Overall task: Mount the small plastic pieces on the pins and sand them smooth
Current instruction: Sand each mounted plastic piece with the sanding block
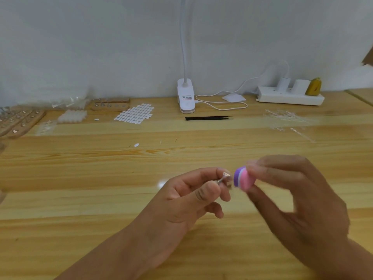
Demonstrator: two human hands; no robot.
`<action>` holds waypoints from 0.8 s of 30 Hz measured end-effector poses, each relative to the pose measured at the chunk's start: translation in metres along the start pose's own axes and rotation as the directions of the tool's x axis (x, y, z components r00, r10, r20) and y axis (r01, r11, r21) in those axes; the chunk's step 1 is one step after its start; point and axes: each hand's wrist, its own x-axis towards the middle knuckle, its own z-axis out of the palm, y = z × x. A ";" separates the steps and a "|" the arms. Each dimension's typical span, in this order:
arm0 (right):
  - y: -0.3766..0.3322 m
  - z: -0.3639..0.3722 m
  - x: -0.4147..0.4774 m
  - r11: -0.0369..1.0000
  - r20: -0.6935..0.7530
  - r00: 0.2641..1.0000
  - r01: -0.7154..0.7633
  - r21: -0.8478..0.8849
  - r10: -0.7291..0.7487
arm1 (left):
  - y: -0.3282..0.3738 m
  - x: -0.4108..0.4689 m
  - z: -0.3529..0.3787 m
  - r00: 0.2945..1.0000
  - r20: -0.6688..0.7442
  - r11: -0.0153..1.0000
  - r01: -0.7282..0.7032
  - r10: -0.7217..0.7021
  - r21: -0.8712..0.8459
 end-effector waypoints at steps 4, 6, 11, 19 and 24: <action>-0.002 0.001 -0.005 0.997 0.027 0.997 0.077 -0.007 -0.076 | -0.001 -0.001 0.001 0.998 0.065 0.998 0.031 -0.027 -0.060; 0.003 -0.001 -0.002 0.999 -0.006 1.000 0.023 -0.026 -0.023 | 0.000 -0.001 -0.001 0.998 0.062 0.998 0.028 -0.024 -0.058; -0.005 0.003 -0.006 0.995 0.000 0.995 0.100 0.019 -0.100 | -0.003 -0.001 -0.001 0.998 0.059 0.999 0.030 -0.028 -0.037; 0.000 0.006 -0.007 0.994 -0.008 0.994 0.106 0.026 -0.106 | -0.006 0.004 -0.005 0.998 0.061 0.999 0.033 -0.031 -0.035; 0.008 -0.004 -0.001 0.999 0.021 0.999 0.028 0.016 -0.029 | -0.006 0.004 -0.001 0.996 0.093 1.000 0.014 -0.012 -0.025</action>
